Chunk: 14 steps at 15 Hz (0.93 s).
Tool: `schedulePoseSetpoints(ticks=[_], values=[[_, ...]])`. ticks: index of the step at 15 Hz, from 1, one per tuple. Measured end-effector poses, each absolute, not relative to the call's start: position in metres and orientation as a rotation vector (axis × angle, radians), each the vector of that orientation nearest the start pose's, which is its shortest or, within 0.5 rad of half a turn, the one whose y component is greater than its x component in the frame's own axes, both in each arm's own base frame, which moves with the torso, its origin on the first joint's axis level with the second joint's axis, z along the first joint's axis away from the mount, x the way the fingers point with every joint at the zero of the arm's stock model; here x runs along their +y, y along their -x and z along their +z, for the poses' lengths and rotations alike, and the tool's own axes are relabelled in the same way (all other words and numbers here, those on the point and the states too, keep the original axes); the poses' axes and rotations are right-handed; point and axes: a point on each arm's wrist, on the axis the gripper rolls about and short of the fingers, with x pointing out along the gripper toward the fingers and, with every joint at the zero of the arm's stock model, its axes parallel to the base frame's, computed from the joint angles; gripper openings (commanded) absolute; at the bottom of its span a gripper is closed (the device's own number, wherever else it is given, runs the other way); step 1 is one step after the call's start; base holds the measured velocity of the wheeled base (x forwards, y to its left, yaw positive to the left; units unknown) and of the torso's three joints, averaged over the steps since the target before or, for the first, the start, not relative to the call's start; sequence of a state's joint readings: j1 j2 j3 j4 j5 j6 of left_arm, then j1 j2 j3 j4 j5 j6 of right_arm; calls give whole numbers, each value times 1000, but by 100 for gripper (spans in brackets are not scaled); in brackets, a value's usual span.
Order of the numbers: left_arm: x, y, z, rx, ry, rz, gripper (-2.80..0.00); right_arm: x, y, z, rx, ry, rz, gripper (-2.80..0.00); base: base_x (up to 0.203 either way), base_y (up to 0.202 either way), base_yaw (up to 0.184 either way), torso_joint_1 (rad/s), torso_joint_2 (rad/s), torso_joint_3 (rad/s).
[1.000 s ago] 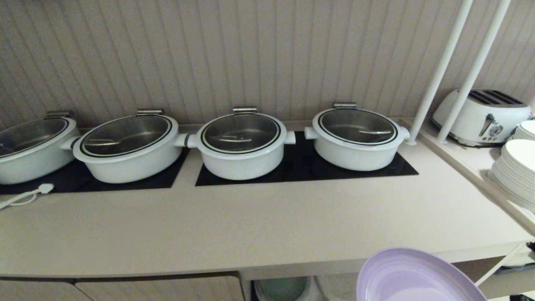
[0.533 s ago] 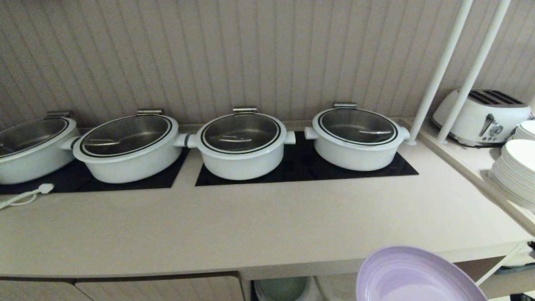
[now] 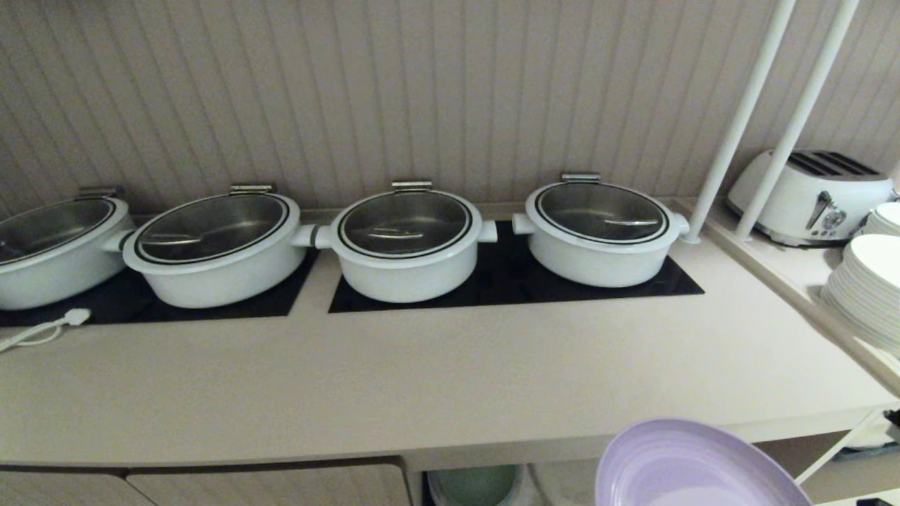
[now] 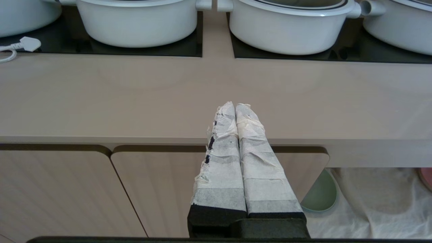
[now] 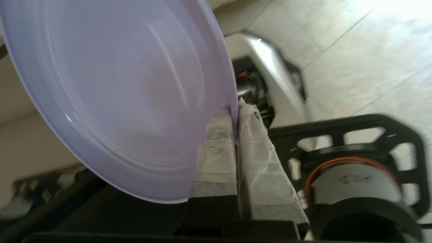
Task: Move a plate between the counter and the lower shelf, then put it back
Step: Put the plate in the cupboard
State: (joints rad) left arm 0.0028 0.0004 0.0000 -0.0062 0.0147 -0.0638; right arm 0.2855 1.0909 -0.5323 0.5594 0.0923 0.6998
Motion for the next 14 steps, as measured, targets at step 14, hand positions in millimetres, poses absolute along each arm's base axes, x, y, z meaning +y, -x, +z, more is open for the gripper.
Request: schedulePoseSetpoints(ticks=[14], values=[[0,23,76,-7,63,17,-280,27,-84,142,1189,-518,-53,-280,0,0,0,-18,40,19]])
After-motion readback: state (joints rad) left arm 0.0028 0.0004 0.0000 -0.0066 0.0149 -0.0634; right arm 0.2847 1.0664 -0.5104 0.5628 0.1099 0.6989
